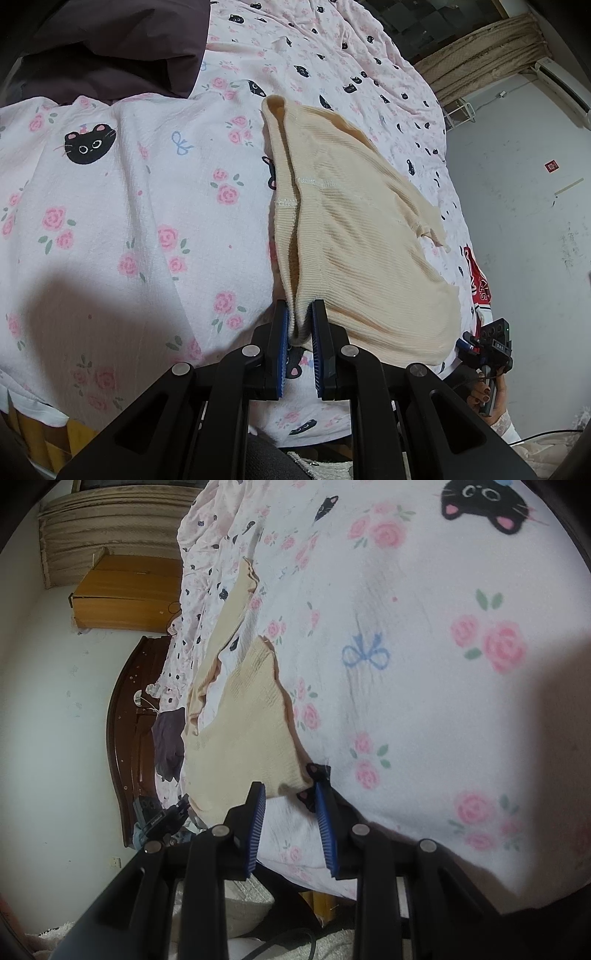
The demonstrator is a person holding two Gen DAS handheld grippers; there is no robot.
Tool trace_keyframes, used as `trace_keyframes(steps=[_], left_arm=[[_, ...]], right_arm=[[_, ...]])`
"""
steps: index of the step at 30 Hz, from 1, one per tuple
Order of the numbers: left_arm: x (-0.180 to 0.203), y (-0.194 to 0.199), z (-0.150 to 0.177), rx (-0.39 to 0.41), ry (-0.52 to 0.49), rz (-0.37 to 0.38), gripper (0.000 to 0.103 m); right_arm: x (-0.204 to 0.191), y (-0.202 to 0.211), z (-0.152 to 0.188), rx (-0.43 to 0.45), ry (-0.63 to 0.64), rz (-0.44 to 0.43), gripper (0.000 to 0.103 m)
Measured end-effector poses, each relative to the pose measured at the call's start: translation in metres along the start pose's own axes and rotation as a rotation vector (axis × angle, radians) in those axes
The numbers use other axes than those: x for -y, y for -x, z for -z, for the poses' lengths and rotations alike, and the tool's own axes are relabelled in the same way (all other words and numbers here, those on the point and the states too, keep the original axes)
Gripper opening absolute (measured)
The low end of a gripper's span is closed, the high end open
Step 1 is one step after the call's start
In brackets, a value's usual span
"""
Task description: Fold clothes
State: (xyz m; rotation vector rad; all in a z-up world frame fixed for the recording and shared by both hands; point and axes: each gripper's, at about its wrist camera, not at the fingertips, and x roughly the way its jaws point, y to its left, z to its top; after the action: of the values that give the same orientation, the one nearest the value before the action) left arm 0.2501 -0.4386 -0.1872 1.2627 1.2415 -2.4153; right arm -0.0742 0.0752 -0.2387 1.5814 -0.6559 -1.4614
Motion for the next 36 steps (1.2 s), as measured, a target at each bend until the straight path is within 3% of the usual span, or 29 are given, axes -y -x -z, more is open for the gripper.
trace_keyframes(steps=[8,15,30,36], left_arm=[[-0.002,0.002,0.002,-0.002,0.0,0.0,0.01],[-0.003,0.002,0.002,-0.002,0.003,0.006,0.01],[0.001,-0.001,0.0,-0.003,0.003,0.008,0.01],[0.001,-0.004,-0.001,-0.009,-0.001,0.008,0.01]], right_arm=[[-0.003,0.003,-0.006,0.058,-0.018,-0.074,0.031],[0.0,0.016,-0.012,0.105,-0.016,-0.073,0.031],[0.0,0.003,0.004,0.015,-0.003,-0.046,0.033],[0.011,0.006,0.016,0.008,-0.067,-0.091,0.034]])
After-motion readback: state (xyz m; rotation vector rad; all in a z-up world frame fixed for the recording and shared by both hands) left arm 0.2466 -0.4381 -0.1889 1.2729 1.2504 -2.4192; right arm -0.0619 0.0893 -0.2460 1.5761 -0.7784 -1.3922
